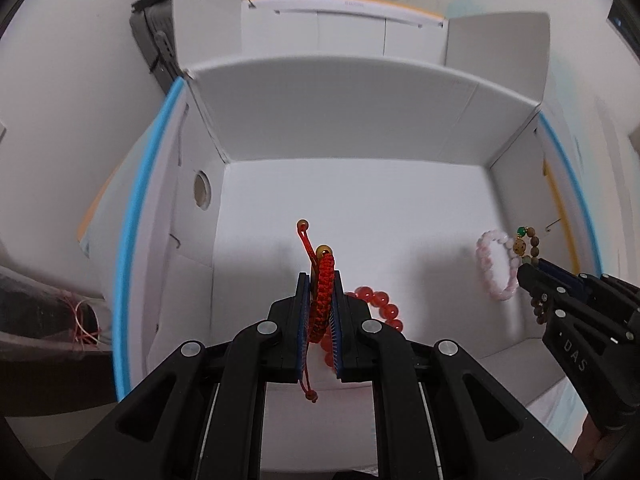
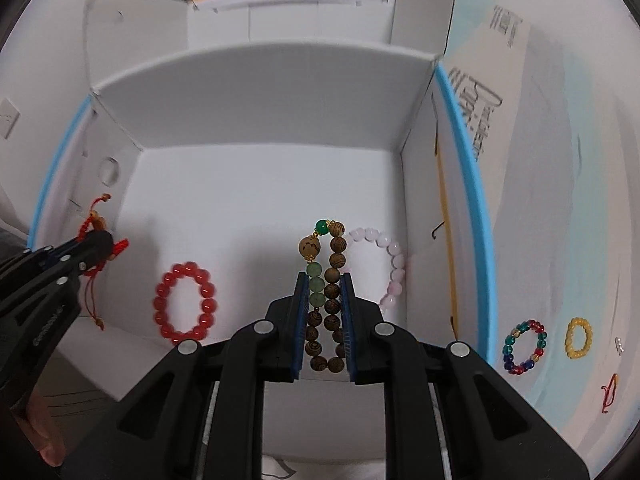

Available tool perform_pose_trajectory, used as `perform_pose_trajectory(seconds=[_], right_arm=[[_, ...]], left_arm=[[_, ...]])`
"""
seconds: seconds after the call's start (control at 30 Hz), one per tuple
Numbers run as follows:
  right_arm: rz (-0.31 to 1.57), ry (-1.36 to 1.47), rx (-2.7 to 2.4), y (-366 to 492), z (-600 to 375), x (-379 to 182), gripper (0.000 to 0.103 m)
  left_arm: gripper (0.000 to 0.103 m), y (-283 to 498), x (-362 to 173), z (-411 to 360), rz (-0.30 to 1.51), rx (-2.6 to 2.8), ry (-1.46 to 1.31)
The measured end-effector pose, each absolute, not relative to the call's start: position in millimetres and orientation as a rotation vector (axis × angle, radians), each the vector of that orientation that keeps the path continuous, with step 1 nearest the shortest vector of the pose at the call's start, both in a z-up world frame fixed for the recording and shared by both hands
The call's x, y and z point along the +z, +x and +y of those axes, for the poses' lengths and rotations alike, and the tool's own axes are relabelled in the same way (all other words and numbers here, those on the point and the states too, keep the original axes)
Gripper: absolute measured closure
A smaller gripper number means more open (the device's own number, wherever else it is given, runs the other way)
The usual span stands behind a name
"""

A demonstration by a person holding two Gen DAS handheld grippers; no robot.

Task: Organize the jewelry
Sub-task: 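Open both tools to drop the bracelets into the white box, then move both tools back toward the remaining bracelets on the bed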

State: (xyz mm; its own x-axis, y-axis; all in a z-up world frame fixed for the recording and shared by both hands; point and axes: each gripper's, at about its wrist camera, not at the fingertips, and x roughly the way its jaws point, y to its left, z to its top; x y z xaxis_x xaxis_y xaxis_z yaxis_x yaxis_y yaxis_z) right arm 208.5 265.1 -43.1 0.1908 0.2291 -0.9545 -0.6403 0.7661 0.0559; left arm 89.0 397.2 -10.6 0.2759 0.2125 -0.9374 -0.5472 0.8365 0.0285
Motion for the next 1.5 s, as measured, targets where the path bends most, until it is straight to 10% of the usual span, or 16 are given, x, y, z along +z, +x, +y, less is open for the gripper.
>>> perform_pose_trajectory(seconds=[0.47,0.53,0.83,1.27,1.5], right_arm=[[1.240,-0.407,0.625,202,264,-59,0.086],[1.232,-0.403,0.630,197,263,-57,0.078],[1.172,-0.389,0.633,184,257,-37,0.043],[1.025,-0.333,0.613,187,225,9,0.009],[0.967,-0.305,0.589,188,197,32,0.008]], left_arm=[[0.085,92,-28,399,1.210,0.537,-0.312],[0.057,89,-23,397,1.185,0.546,-0.302],[0.025,75,-3,393,1.114,0.574,-0.279],[0.007,61,19,373,1.020,0.562,-0.271],[0.006,64,37,351,0.985,0.527,-0.270]])
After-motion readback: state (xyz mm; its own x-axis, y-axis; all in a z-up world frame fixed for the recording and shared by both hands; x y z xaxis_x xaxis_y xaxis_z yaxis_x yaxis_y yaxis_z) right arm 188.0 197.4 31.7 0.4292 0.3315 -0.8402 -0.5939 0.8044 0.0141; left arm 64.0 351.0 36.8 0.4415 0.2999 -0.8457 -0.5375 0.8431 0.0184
